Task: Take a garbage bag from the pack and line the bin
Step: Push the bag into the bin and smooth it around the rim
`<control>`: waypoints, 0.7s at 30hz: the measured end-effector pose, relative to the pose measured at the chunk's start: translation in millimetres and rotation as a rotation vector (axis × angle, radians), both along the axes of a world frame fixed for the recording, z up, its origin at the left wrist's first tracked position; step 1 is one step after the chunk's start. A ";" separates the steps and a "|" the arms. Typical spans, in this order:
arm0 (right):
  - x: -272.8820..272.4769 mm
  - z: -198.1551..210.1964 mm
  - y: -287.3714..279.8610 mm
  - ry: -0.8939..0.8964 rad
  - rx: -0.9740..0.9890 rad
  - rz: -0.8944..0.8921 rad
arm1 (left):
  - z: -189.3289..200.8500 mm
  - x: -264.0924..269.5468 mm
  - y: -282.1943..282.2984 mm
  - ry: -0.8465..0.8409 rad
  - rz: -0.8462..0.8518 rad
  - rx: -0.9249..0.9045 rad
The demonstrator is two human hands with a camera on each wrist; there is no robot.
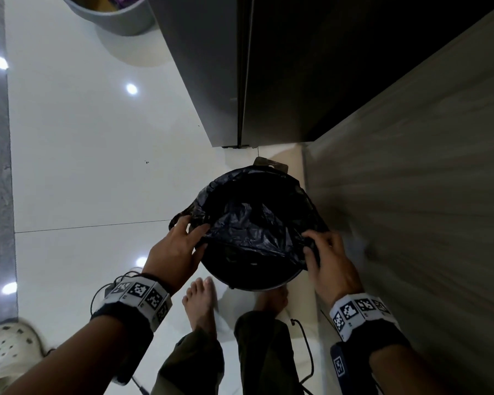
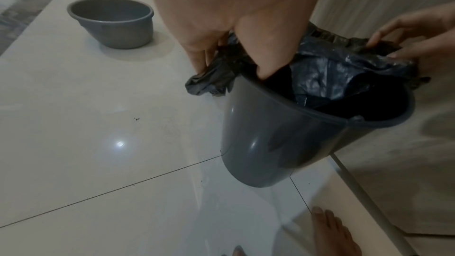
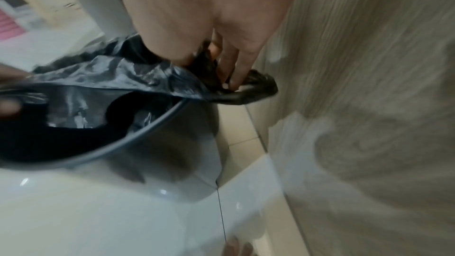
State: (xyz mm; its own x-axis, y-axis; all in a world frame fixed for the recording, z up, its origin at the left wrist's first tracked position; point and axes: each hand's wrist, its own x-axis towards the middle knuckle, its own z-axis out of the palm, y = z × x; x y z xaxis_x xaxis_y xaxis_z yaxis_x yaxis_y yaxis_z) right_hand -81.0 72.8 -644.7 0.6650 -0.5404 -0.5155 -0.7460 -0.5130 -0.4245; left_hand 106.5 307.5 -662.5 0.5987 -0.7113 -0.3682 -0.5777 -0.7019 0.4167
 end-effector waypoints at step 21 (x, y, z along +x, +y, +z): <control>-36.6 6.8 40.4 0.017 -0.036 0.047 | 8.7 -13.5 30.9 0.207 -0.067 -0.122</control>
